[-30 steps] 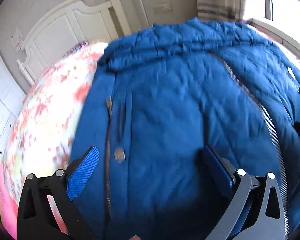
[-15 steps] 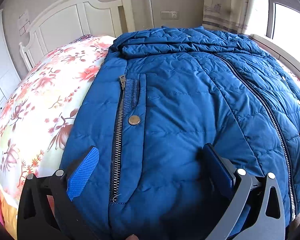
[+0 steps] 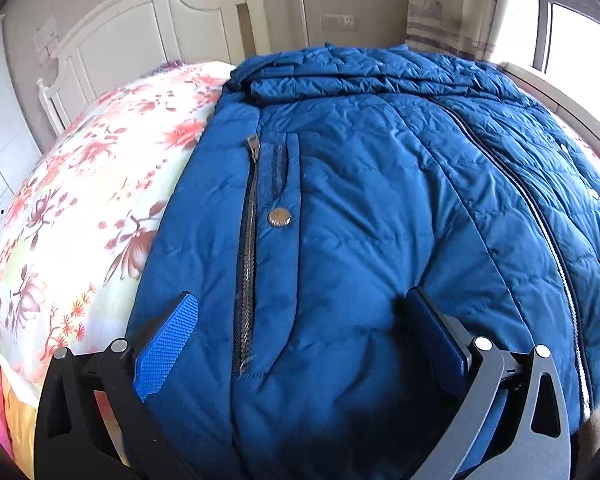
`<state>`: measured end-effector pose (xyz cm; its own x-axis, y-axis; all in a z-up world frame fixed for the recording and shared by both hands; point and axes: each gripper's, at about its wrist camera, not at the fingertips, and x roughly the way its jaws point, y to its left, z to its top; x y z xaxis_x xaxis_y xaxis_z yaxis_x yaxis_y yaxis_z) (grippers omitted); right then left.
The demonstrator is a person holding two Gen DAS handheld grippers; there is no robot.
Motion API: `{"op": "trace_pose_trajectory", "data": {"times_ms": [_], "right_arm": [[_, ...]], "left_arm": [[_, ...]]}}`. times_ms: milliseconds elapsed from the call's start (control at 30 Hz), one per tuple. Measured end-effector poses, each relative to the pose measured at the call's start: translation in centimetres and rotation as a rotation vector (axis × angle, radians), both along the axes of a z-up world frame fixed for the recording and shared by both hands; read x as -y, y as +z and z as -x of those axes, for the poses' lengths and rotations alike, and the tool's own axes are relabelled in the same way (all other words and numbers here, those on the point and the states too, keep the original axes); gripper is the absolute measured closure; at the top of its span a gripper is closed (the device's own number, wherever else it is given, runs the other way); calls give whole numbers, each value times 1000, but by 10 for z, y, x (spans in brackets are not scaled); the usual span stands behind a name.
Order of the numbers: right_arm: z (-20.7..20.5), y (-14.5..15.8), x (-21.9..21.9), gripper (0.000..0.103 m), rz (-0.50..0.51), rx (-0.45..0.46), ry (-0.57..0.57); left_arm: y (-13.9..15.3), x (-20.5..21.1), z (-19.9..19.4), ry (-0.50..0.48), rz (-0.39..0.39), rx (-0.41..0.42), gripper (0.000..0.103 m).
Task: Fold large clothes
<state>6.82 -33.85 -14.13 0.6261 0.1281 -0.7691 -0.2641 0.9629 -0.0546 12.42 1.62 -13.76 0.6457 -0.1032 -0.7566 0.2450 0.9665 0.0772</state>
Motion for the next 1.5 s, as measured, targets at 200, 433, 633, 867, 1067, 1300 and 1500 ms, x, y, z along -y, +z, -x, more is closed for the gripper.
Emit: {"op": "trace_pose_trajectory", "data": {"times_ms": [200, 433, 633, 867, 1067, 1300, 1500], "right_arm": [[60, 16, 31, 7, -2, 30, -30], [106, -14, 78, 7, -282, -98, -123], [93, -40, 76, 7, -406, -138, -128], [94, -33, 74, 54, -381, -47, -111], [108, -11, 51, 64, -213, 45, -71], [109, 12, 46, 61, -181, 189, -80], [80, 2, 59, 45, -230, 108, -124]], "left_arm": [[11, -85, 41, 81, 276, 17, 4], [-13, -149, 71, 86, 487, -19, 4], [-29, -128, 62, 61, 483, -72, 4], [-27, -110, 68, 90, 462, -84, 29], [3, -81, 96, 71, 232, 51, 52], [4, -83, 61, 88, 209, 30, 40], [-6, -90, 29, 92, 274, 10, 21]]}}
